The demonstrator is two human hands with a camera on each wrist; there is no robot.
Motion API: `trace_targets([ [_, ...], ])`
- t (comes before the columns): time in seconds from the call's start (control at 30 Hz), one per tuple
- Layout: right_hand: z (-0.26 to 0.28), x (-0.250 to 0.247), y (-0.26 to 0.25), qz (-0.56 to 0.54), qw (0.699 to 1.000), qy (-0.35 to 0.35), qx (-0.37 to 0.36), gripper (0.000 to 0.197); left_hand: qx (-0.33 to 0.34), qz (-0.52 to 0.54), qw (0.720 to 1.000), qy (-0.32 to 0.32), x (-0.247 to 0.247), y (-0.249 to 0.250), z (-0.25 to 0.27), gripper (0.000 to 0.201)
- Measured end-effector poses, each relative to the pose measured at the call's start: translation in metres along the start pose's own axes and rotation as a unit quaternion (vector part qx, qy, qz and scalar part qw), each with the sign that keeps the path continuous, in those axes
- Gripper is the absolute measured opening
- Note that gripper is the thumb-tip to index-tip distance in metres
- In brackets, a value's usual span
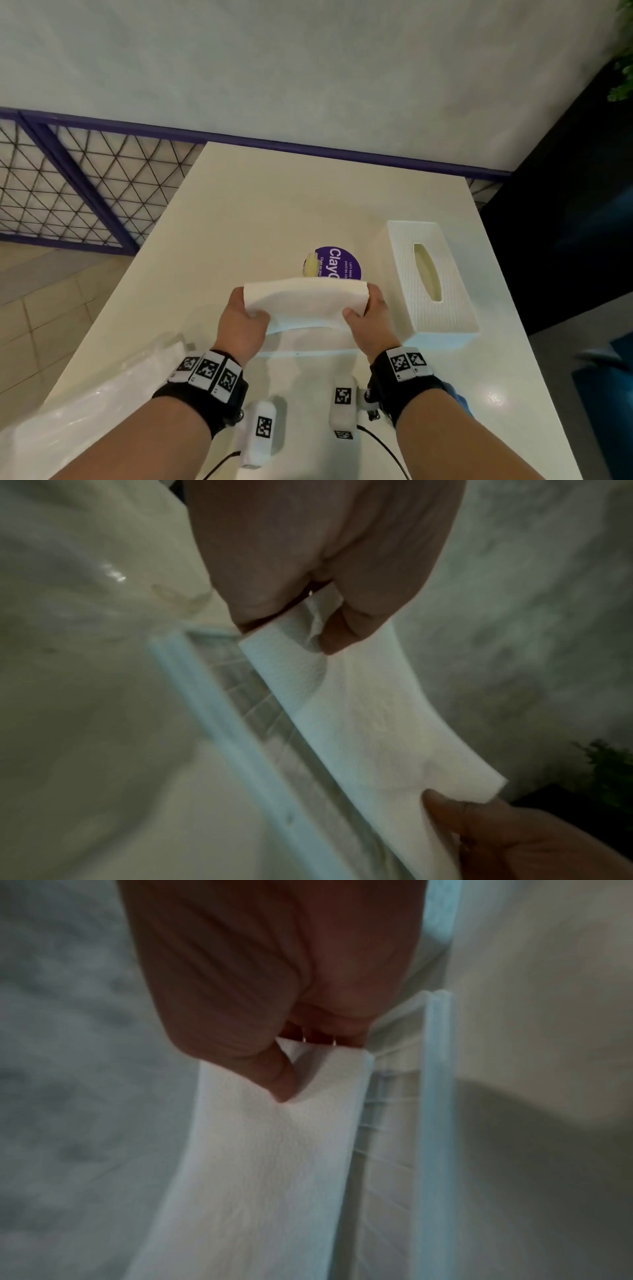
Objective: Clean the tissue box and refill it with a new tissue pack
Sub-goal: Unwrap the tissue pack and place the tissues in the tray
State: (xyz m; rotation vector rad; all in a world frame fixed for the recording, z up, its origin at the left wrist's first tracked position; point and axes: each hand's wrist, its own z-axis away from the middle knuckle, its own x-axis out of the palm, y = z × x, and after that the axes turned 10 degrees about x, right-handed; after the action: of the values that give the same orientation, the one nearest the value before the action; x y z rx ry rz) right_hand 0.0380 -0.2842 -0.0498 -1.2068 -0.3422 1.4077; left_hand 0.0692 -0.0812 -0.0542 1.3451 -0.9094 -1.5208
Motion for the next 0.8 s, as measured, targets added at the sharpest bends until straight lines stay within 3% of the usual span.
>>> trace_targets([
  [0.1,-0.006,-0.012,-0.011,-0.002,1.0,0.0,0.001,0.049,0.007,-0.04,0.999,0.001,-0.007,0.008,-0.013,0.047],
  [0.23,-0.011,-0.022,-0.016,0.006,1.0,-0.012,0.028,0.058,-0.033,-0.096,0.994,-0.038,-0.012,0.006,-0.023,0.057],
  [0.4,-0.008,-0.012,-0.011,0.096,0.992,-0.025,0.075,0.059,-0.031,-0.201,0.976,-0.082,-0.014,0.0,-0.02,0.064],
  [0.5,-0.002,-0.01,-0.019,0.236,0.971,0.02,0.021,0.051,0.077,-0.195,0.977,-0.03,-0.034,0.008,-0.015,0.057],
  [0.57,0.008,-0.001,-0.028,0.247,0.968,0.034,-0.03,0.044,0.126,-0.167,0.978,0.002,-0.057,0.013,-0.01,0.049],
  [0.67,0.025,0.029,-0.042,0.25,0.963,-0.036,-0.091,0.033,0.108,-0.225,0.968,-0.024,-0.097,0.005,0.002,0.048],
  [0.73,0.037,0.055,-0.05,0.272,0.949,-0.1,-0.123,0.029,0.049,-0.303,0.948,-0.084,-0.122,-0.006,0.013,0.071],
  [0.8,0.053,0.083,-0.06,0.288,0.933,-0.147,-0.159,0.029,0.011,-0.375,0.915,-0.146,-0.141,-0.017,0.026,0.11],
])
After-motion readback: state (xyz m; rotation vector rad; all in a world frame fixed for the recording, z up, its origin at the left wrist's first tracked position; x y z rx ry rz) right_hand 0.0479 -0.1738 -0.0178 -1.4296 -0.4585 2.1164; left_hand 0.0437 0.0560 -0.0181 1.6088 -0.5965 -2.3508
